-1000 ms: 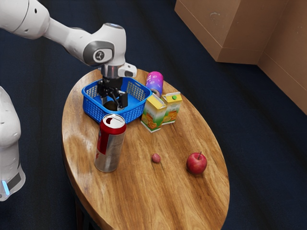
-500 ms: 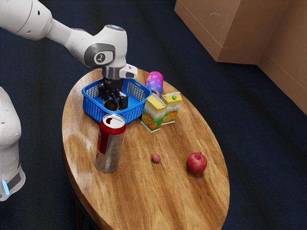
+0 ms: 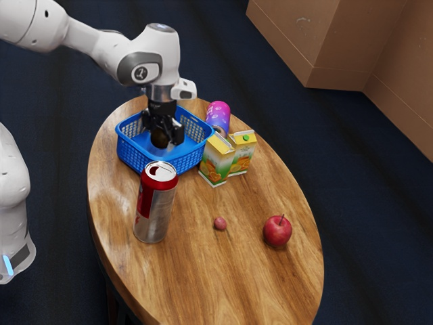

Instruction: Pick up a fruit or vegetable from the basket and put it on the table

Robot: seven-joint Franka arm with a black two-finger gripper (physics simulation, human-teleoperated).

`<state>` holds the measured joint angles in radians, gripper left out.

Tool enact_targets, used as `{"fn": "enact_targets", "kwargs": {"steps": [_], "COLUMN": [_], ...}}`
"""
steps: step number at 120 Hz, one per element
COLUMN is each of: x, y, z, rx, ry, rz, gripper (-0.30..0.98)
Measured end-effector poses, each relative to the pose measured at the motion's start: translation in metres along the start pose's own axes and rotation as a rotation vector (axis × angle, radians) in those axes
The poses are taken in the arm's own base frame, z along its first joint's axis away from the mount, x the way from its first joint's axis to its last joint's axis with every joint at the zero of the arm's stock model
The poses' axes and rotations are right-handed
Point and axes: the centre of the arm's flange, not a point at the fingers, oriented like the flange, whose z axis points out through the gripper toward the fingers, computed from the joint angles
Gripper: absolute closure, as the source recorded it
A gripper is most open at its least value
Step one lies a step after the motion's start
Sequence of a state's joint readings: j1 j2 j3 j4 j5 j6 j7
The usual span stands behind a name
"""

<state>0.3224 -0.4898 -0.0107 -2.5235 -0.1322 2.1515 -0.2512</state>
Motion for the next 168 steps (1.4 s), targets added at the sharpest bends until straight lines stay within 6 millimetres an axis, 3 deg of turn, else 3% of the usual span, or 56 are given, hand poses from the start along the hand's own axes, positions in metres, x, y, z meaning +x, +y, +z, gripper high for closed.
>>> {"fn": "enact_targets", "kwargs": {"steps": [18,53,78,92,116,130,142,168], "x": [0.004,-0.011,-0.017,-0.011,0.009,0.031,0.055,0.091], "y": [0.003,0.000,0.021,0.000,-0.057,-0.079,-0.104,-0.126], "z": [-0.016,-0.064,-0.087,-0.092,-0.096,-0.103,-0.089,-0.092], "rx": [0.003,0.002,0.016,0.030,0.087,0.129,0.154,0.187], "ry": [0.029,0.126,0.178,0.188,0.197,0.204,0.164,0.163], "rz": [0.001,-0.002,0.040,-0.019,-0.165,-0.202,-0.241,-0.245], "gripper": [0.47,0.47,0.45,0.47,0.45,0.45,0.45,0.46]}}
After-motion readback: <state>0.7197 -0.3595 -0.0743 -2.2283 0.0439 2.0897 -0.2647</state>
